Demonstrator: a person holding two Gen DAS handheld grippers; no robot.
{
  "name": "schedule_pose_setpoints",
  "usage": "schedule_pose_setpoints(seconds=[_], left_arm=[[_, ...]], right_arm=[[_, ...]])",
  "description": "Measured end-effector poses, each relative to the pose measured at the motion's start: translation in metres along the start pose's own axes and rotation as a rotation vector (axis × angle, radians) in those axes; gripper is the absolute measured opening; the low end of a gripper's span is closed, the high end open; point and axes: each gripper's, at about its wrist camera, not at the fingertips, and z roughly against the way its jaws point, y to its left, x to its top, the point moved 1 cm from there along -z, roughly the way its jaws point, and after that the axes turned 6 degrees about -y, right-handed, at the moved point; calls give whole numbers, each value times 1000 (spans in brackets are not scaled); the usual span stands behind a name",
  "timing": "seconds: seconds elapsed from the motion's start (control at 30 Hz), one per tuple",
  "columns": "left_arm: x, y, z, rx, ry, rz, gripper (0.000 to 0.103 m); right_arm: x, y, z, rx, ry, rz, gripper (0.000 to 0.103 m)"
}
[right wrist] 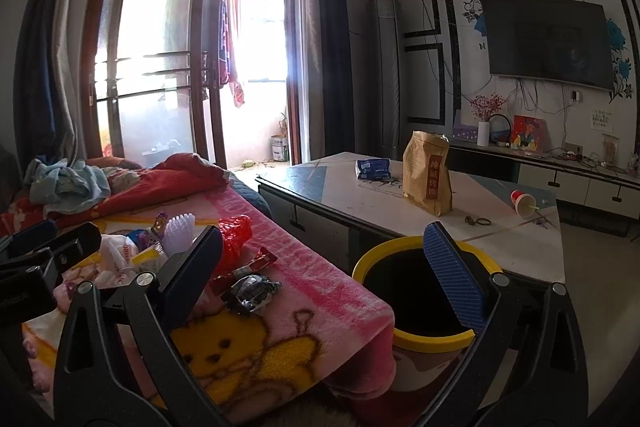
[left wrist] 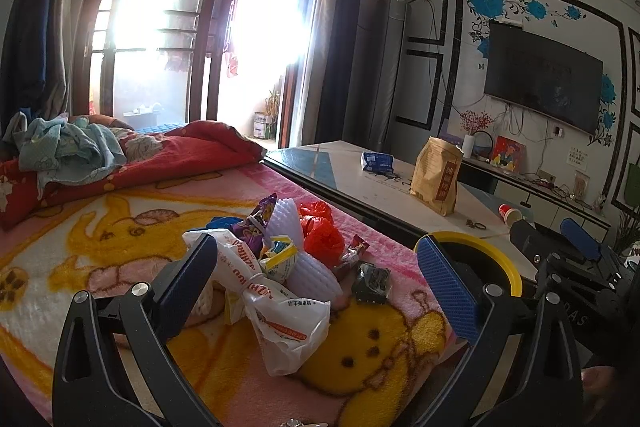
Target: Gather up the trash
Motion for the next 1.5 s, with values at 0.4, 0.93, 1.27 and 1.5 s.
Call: schedule_pose_setpoints(seconds=[0.4,0.93,1.27,1.5], left_arm=[[-2,-1,-2,1,14,8,97],[4,-2,-32,10,45,51,97],[17,29,-54,121,66,107,97],[20,59,-57,208,83,145,97]], right_arm=[[-1,0,0,0,4,8,92],[15,-11,-21,3,30,3,92],[21,8,-61,105,119,12,92],[14,34,-92,182,182,32,92]])
